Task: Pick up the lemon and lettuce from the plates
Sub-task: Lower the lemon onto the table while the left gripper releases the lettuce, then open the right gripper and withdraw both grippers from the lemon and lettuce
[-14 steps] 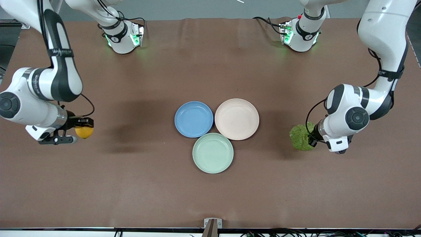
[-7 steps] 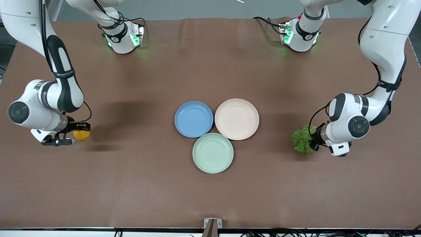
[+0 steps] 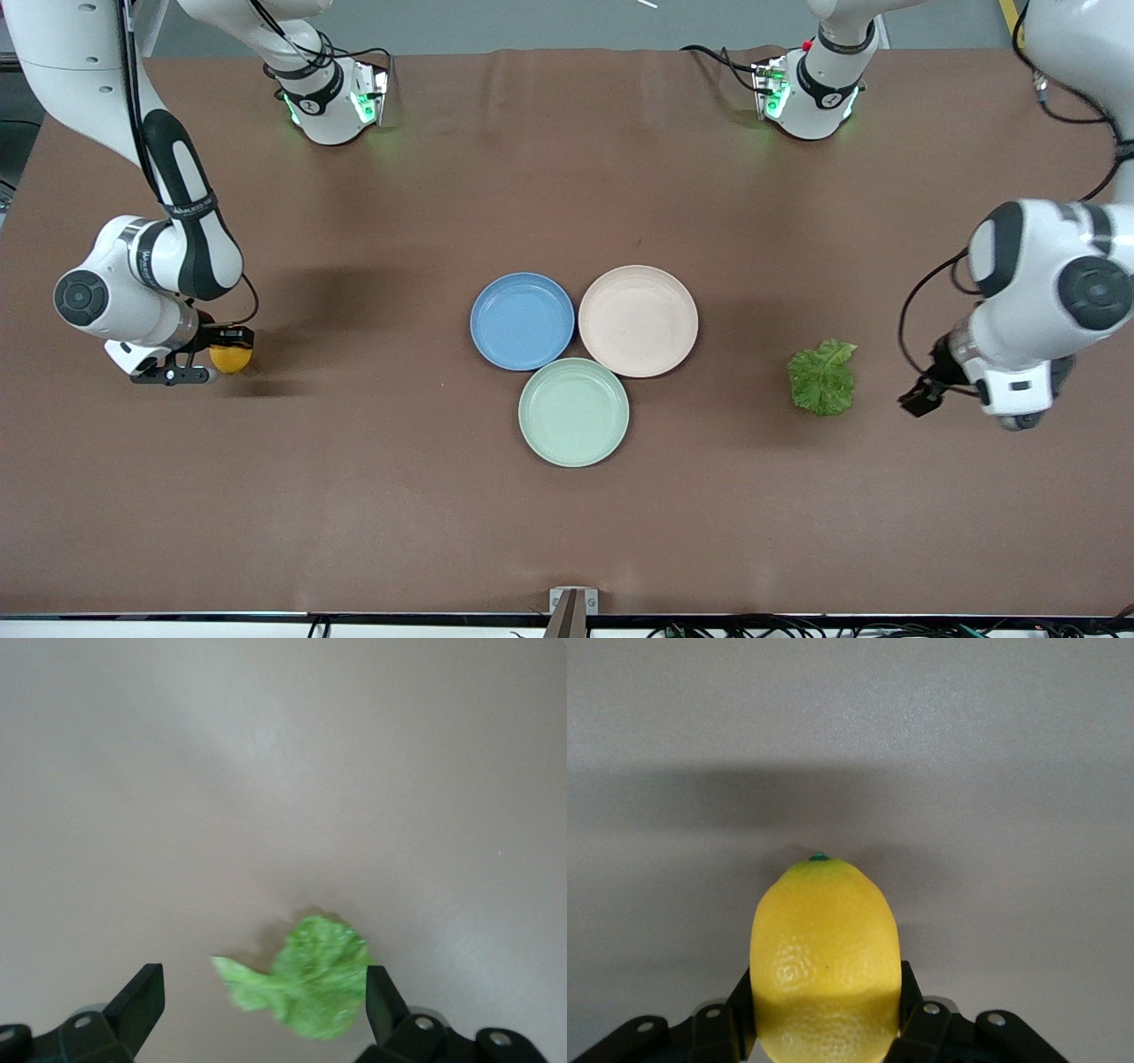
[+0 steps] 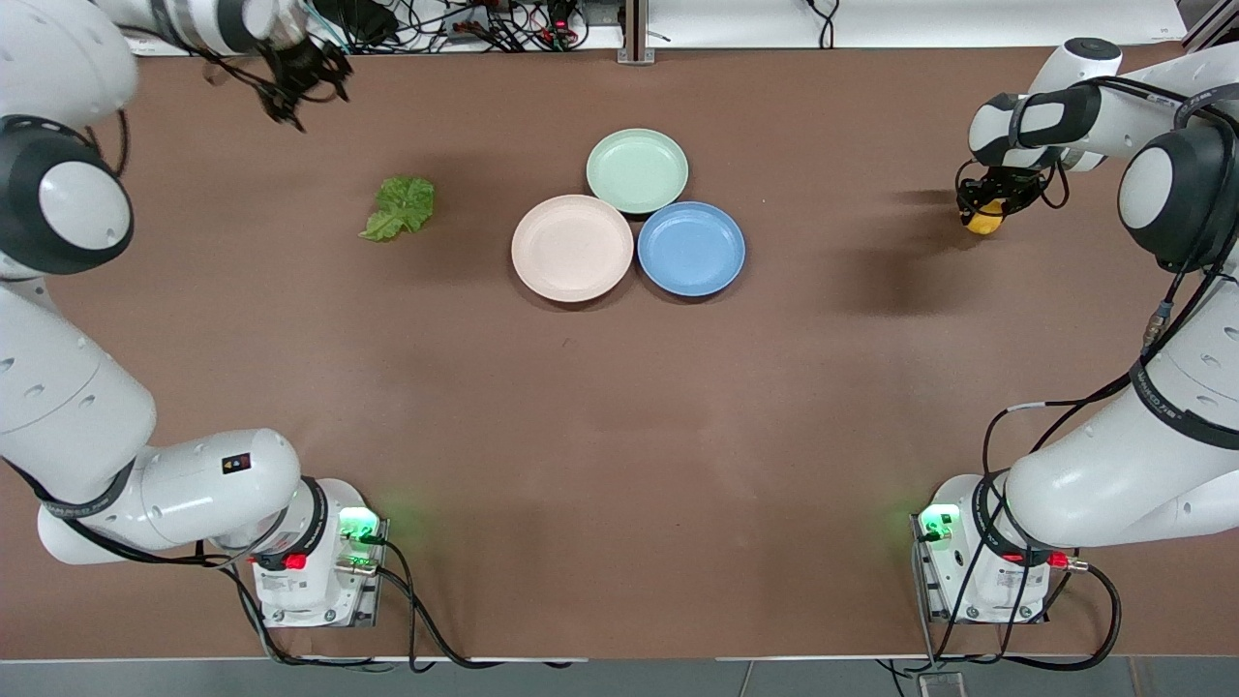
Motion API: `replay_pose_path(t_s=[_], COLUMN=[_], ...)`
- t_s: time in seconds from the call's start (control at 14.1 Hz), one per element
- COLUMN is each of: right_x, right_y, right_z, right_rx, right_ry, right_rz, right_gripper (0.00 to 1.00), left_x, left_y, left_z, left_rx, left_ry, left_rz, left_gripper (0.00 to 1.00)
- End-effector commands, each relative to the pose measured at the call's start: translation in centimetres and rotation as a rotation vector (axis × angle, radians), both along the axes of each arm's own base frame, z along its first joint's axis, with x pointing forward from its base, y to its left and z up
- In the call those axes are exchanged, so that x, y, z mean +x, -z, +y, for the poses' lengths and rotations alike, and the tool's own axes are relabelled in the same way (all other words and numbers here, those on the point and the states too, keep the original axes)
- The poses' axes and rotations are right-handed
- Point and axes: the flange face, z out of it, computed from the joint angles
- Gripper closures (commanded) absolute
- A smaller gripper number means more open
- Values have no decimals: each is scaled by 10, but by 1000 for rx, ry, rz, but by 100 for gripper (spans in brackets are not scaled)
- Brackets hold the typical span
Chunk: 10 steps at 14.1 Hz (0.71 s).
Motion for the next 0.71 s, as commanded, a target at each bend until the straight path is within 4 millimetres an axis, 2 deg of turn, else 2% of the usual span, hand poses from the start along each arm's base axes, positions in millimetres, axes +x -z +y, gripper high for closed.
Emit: replay_pose_path(t_s=[0.0,0.14,0.21,0.36,0.43,0.57,0.64], right_x=[-3,-2,-2,-2,-2,1,6], right_y=[1,4,8,12,11,2,-15], right_z=[-1,-2,-2,-2,-2,0,1], right_rx=[5,1,-2,-3,-1,3,9], right_ry=[8,6,5,5,6,7,9], right_rz=[-6,-16,-18,-9,-6,-6,-14], right_gripper=[64,64,64,60,55,4,1], left_x=[-1,-2,-6,-17,-26,-35,-39], left_y=[-56,-96,-116,-142,-159,-180,-190], left_z=[5,5,-2,-19,-26,-38,-38], left_rx=[15,10,-2,-10,0,9,20], left_ry=[156,231,273,363,392,509,589], left_rz=[51,83,107,152,145,125,120], left_gripper=[0,0,0,0,0,0,0])
